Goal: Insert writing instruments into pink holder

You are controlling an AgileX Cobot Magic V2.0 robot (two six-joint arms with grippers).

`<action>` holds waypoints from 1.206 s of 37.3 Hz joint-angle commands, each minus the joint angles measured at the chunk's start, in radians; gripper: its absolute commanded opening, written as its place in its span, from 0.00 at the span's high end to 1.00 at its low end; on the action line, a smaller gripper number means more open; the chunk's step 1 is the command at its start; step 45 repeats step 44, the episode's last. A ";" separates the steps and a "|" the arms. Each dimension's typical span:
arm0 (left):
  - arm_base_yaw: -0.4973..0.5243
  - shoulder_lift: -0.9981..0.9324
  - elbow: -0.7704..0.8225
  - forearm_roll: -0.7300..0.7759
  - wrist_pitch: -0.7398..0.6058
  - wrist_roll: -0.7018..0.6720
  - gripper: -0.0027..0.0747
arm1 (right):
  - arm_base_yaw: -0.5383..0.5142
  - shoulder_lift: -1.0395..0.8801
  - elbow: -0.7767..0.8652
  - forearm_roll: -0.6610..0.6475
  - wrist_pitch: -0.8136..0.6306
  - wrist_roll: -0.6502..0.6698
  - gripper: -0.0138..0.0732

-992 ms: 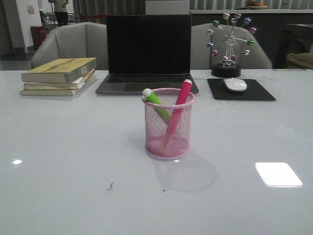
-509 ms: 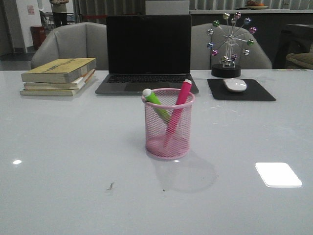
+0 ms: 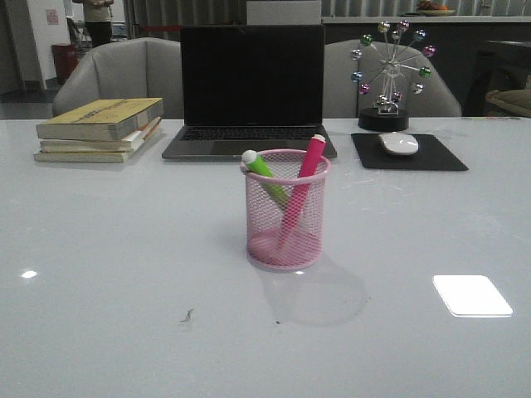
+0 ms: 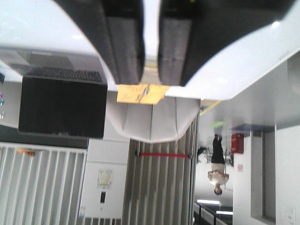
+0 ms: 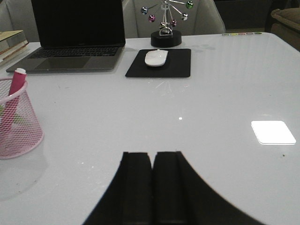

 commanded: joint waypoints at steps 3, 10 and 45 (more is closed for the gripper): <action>0.001 -0.024 0.004 0.012 -0.008 -0.009 0.85 | 0.002 -0.018 0.002 0.001 -0.083 -0.003 0.78; 0.001 -0.024 0.004 0.015 0.061 -0.009 0.85 | 0.002 -0.018 0.002 0.001 -0.083 -0.003 0.78; 0.001 -0.024 0.004 0.015 0.059 -0.009 0.85 | 0.002 -0.018 0.002 0.001 -0.083 -0.003 0.78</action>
